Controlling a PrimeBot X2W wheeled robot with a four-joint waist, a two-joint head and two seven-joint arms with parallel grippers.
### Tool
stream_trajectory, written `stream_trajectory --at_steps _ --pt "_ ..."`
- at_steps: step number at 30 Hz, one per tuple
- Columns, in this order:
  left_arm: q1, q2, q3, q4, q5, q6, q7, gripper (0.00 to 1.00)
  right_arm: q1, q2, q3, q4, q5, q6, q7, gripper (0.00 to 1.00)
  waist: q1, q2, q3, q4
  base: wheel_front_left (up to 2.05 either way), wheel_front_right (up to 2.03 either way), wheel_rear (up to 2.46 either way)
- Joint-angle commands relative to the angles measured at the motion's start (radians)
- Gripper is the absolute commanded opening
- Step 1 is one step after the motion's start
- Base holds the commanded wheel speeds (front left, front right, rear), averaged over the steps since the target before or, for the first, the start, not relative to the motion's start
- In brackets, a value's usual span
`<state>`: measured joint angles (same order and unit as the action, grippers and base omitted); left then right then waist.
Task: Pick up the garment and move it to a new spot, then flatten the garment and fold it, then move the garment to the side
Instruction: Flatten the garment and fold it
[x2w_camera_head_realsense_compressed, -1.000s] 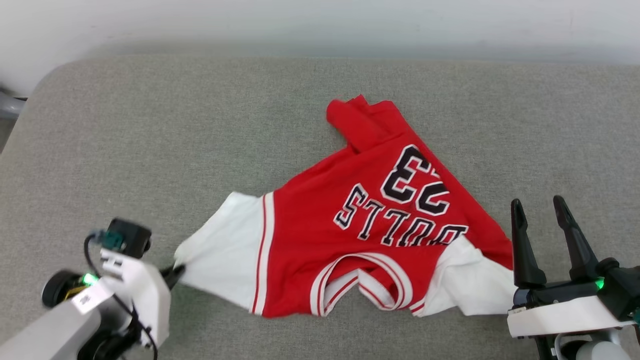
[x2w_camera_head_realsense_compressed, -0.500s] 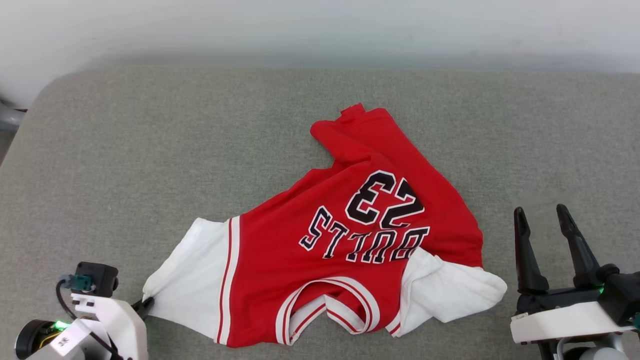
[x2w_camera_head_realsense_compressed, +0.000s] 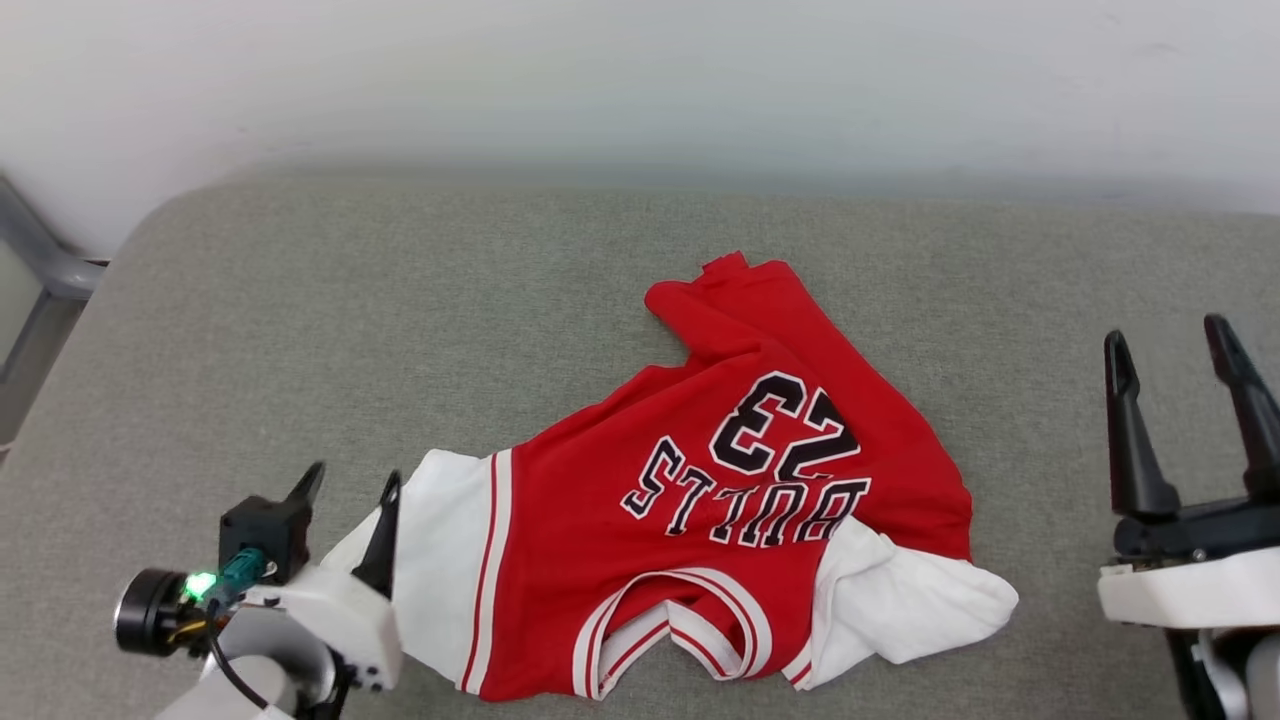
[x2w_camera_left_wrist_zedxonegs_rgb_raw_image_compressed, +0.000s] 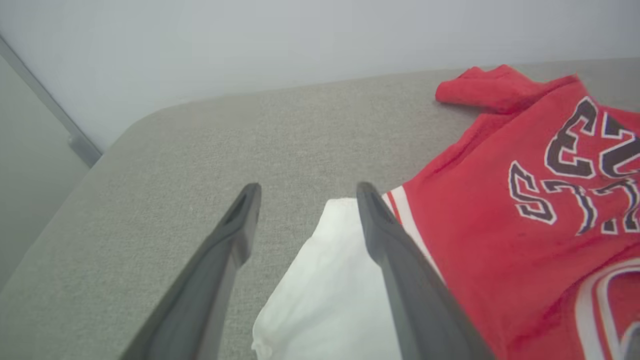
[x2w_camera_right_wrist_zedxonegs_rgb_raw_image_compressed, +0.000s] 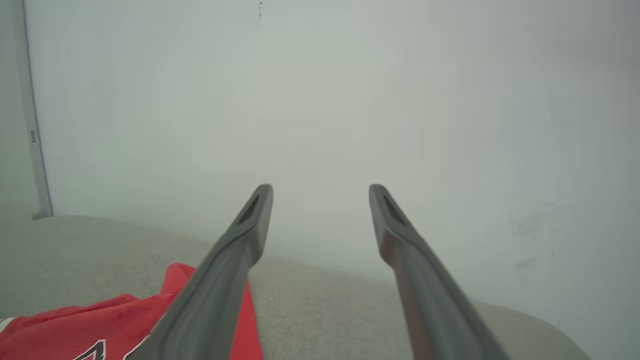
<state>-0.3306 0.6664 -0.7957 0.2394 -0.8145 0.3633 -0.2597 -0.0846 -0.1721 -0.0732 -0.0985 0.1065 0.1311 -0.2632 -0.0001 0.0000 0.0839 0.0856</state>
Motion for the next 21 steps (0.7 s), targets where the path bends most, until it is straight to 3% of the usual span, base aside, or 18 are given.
stream_trajectory --at_steps 1,5,10,17,21 --pt "0.013 -0.012 0.024 -0.018 0.023 0.012 -0.007 1.0 -0.019 -0.024 0.01 -0.004 0.007 -0.001 -0.002 1.0 0.0001 0.0 -0.003 0.004 0.0 0.0 0.0" --pt "0.077 -0.078 0.145 -0.112 0.165 0.064 -0.006 1.0 -0.07 -0.129 0.085 -0.009 0.052 -0.001 -0.002 1.0 0.0001 0.0 -0.007 0.013 0.0 0.0 0.0" --pt "0.166 -0.164 0.296 -0.201 0.313 0.076 -0.007 1.0 -0.128 -0.291 0.242 0.023 0.169 -0.001 0.038 1.0 0.0001 0.0 -0.01 0.023 0.0 0.0 0.0" --pt "0.266 -0.273 0.446 -0.24 0.444 0.027 -0.006 1.0 -0.207 -0.522 0.478 -0.039 0.384 -0.001 0.325 1.0 0.0001 0.0 0.005 0.039 0.0 0.0 0.0" --pt "0.283 -0.324 0.496 -0.232 0.497 -0.019 -0.006 1.0 -0.244 -0.607 0.599 -0.052 0.477 -0.001 0.509 1.0 0.0001 0.0 0.021 0.052 0.0 0.0 0.0"
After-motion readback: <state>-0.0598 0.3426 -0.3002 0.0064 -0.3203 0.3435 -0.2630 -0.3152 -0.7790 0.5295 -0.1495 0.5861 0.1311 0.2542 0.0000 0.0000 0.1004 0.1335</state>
